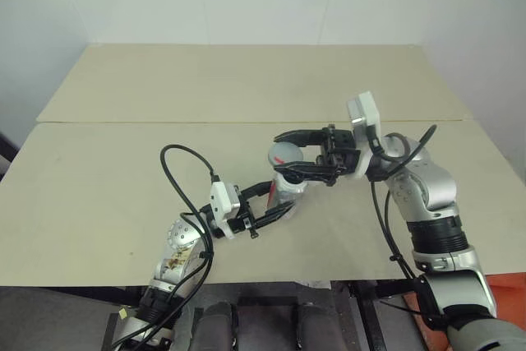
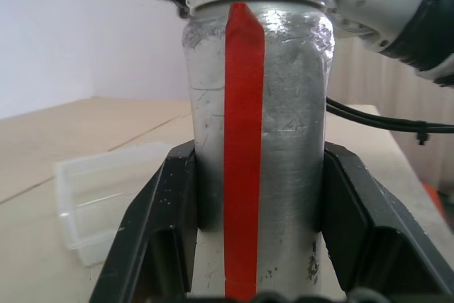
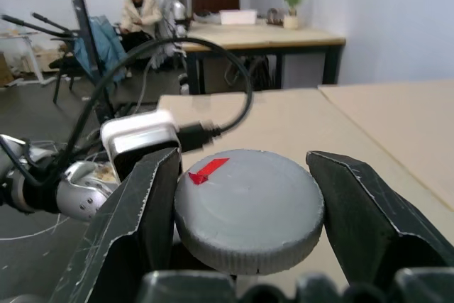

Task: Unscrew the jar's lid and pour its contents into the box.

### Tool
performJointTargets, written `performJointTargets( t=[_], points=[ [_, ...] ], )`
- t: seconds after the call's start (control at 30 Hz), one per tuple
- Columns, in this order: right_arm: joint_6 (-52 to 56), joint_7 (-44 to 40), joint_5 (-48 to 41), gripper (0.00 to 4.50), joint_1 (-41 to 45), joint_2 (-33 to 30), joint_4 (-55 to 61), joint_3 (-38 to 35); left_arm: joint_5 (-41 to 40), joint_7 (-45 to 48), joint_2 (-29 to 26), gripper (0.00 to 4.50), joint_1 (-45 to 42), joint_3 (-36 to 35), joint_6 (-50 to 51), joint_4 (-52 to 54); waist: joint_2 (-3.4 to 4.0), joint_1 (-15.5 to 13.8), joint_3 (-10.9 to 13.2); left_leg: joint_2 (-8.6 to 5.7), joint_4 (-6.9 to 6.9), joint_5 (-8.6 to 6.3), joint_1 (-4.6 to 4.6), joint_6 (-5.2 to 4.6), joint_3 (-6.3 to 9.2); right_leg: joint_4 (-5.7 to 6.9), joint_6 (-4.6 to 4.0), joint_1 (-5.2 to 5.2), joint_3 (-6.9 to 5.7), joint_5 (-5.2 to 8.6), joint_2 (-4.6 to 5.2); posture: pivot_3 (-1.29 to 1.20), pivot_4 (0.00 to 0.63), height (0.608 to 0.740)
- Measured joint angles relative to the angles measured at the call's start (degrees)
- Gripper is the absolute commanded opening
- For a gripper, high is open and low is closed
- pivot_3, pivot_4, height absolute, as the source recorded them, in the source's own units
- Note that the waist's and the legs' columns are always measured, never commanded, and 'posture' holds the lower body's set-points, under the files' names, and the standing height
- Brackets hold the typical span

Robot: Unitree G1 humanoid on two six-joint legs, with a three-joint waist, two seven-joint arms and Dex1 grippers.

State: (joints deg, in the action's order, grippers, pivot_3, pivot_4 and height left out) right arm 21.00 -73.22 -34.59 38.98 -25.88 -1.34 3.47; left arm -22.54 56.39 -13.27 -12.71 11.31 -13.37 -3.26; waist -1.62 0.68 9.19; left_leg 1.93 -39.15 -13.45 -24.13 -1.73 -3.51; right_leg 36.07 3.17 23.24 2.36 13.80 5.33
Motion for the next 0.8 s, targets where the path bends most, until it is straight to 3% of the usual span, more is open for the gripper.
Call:
performJointTargets(
  t=[0.17,0.33,0.43,0.63,0.8],
  points=[
    [-2.39,-2.65,-0.31,3.18,0.02,0.43,-1.81,-0.45,-0.05,1.07,-0.06,2.05,0.02,-0.03,0.91,0.04,0.00,0.01,0.00,0.00,0.00,0.00,0.00,0.00,0.00,0.01,0.00,0.00,0.00,0.00,0.00,0.00,0.150,0.740],
    [-2.67,-0.09,-0.34,3.18,0.65,0.70,-2.72,-2.08,0.10,0.46,0.50,2.05,0.03,-0.44,0.85,0.04,0.00,-0.01,0.00,0.00,0.00,0.00,0.00,0.00,0.01,0.01,0.00,0.00,0.00,0.00,0.01,0.00,0.150,0.740],
    [-3.12,4.92,0.12,3.18,-0.20,0.20,-1.78,-5.51,0.39,-0.73,0.56,2.05,0.23,-1.27,0.80,0.07,0.00,-0.20,0.00,-0.02,0.00,0.00,0.00,0.00,0.00,0.00,0.00,-0.01,0.00,0.00,0.04,0.00,0.150,0.740],
    [-3.17,19.97,6.54,3.18,-10.55,-3.49,3.09,-11.25,2.22,-4.26,0.63,2.05,1.93,-2.39,0.78,1.28,0.00,-0.75,0.00,-0.04,0.01,-0.01,-0.03,-0.01,-0.05,-0.02,0.00,0.01,0.00,0.00,0.08,0.00,0.150,0.740],
    [1.14,31.58,11.78,3.18,-24.98,-4.72,11.63,-13.08,4.24,-7.89,1.36,2.05,1.12,-3.77,-0.51,1.11,0.02,-0.94,-0.01,-0.04,0.01,-0.01,-0.03,-0.01,-0.04,-0.04,0.00,0.00,0.02,0.00,0.06,0.00,0.150,0.740]
  ],
)
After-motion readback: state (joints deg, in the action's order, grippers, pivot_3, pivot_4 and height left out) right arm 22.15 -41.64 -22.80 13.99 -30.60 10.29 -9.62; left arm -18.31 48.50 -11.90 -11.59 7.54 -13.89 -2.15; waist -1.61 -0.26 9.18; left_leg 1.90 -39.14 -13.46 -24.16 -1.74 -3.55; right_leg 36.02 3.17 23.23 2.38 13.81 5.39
